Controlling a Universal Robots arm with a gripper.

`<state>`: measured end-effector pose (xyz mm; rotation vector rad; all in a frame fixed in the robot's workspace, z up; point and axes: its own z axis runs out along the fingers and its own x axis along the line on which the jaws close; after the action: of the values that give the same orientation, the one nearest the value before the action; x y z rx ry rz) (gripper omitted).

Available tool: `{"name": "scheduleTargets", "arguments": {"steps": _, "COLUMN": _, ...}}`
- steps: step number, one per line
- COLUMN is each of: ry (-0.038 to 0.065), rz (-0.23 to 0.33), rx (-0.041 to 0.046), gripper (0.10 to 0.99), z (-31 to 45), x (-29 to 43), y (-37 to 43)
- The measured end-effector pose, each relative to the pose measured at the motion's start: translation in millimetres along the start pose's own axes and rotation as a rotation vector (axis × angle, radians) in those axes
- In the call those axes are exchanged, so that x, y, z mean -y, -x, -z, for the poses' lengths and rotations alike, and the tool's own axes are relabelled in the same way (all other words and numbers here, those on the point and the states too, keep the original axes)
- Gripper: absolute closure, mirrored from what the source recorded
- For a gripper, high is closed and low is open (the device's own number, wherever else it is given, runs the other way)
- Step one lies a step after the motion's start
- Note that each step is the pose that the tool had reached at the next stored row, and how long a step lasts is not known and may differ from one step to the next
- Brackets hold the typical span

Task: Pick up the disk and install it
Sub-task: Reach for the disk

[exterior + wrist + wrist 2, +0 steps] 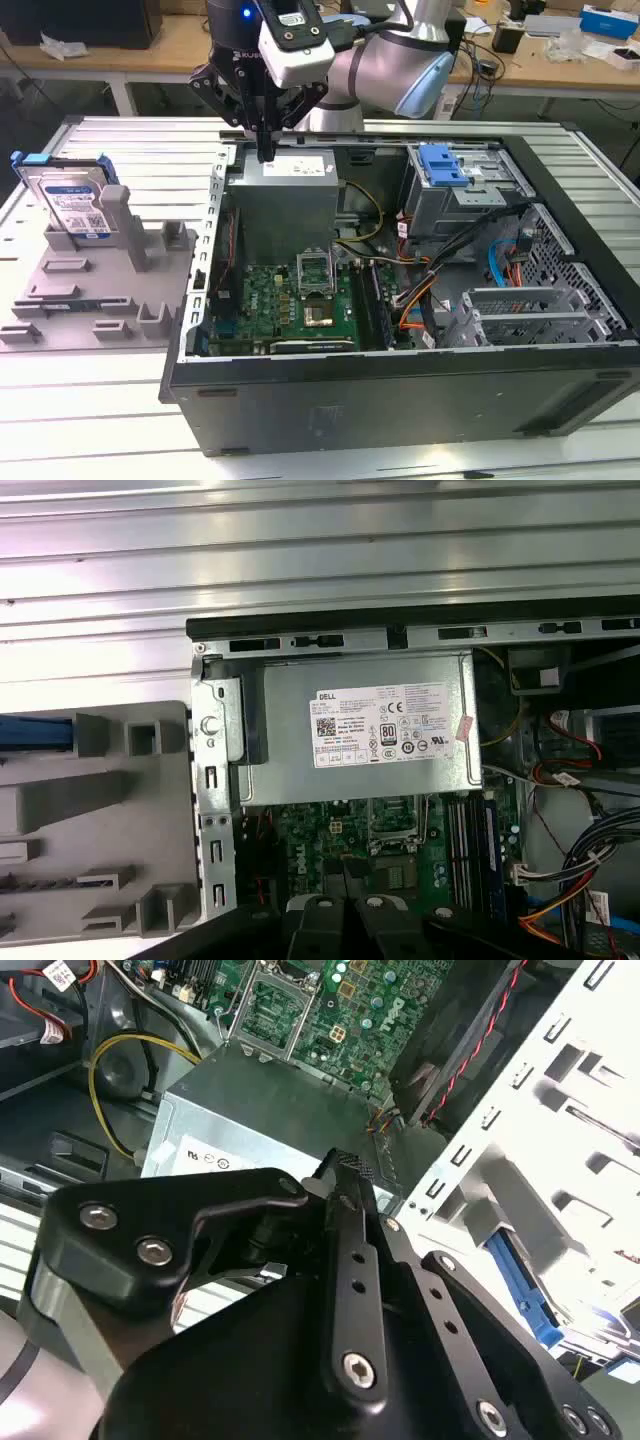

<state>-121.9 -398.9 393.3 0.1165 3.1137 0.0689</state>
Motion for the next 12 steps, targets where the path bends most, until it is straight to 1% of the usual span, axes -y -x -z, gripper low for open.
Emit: {"name": "scheduleTargets", "arguments": {"steps": 12, "ry": 0.0, "rz": 0.0, "rx": 0.0001, "gripper": 0.98, "z": 0.0, "x": 0.0, "y": -0.5}}
